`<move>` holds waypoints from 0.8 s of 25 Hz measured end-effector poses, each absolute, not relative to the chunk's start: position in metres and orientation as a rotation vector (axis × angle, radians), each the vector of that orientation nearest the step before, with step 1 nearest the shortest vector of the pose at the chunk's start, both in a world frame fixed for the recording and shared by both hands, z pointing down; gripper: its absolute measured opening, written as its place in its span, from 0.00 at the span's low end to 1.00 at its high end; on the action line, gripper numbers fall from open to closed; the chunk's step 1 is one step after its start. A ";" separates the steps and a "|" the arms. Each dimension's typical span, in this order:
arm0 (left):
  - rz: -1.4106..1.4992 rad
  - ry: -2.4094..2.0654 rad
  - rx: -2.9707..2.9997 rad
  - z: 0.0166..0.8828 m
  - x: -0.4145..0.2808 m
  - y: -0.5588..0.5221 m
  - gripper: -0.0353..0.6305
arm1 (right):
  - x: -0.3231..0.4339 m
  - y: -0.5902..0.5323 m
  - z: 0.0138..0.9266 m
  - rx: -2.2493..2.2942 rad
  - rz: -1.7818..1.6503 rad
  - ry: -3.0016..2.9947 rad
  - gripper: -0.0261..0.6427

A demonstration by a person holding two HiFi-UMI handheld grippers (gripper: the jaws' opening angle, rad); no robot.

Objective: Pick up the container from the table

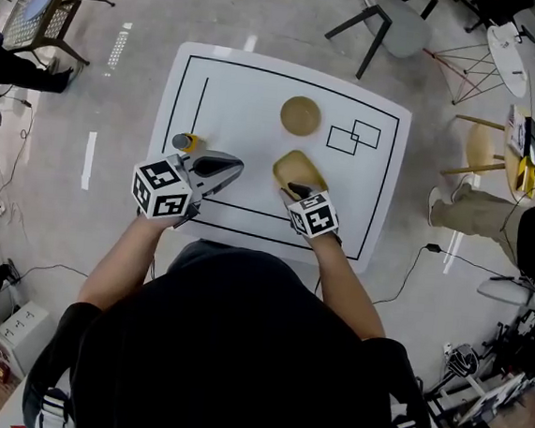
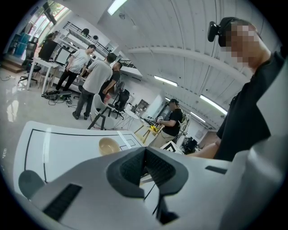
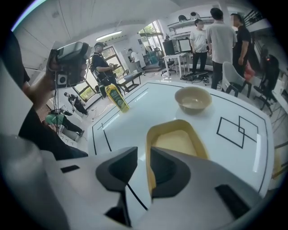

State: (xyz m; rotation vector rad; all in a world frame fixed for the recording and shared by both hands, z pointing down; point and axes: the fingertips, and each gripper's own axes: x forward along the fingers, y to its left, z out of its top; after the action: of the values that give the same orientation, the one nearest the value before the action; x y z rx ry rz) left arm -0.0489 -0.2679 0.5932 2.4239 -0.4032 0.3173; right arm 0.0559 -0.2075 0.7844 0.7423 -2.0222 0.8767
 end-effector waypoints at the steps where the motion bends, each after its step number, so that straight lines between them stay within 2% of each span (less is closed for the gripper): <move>1: 0.319 -0.402 2.422 0.594 -0.049 -0.268 0.06 | 0.056 -0.207 0.787 0.738 0.874 -2.019 0.18; 20: 0.321 -0.389 2.376 0.613 -0.051 -0.270 0.06 | 0.048 -0.202 0.824 0.654 0.819 -1.945 0.20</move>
State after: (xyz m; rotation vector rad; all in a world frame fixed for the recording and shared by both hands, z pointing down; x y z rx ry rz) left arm -0.0509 -0.2695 0.6134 2.3758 -0.3891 0.3205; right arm 0.0483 -0.2015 0.8236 0.6539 -1.9446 0.8192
